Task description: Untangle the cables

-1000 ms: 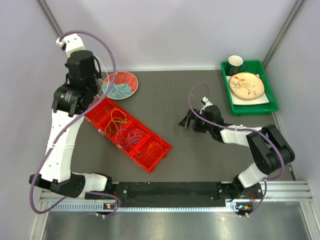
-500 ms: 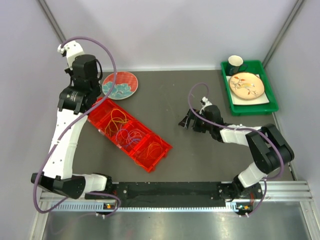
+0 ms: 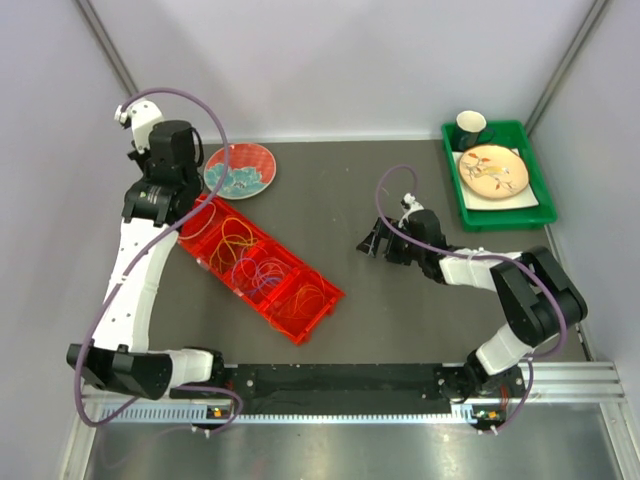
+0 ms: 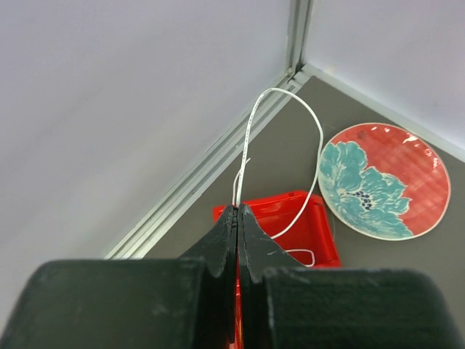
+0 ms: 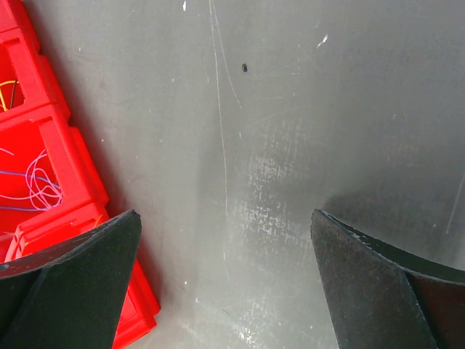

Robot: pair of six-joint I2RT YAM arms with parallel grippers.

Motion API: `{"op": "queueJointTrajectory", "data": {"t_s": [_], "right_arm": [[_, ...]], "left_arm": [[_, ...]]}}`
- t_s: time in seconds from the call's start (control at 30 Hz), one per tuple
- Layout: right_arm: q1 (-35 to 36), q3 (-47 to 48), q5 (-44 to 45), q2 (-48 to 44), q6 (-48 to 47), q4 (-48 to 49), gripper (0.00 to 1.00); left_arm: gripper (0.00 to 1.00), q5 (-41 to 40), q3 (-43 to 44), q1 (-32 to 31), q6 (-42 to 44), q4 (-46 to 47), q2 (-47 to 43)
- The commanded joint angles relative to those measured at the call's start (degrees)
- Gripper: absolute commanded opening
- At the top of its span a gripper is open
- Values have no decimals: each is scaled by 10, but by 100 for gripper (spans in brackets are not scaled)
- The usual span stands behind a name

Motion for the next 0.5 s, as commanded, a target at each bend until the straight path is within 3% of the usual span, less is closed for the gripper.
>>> {"op": "queueJointTrajectory", "data": {"t_s": [0.0, 0.47], "right_arm": [[6, 25, -3, 6, -2, 5, 99], [6, 27, -4, 8, -3, 6, 99]], "left_arm": [[0, 3, -14, 21, -19, 39, 0], [0, 80, -112, 71, -84, 65, 4]]}}
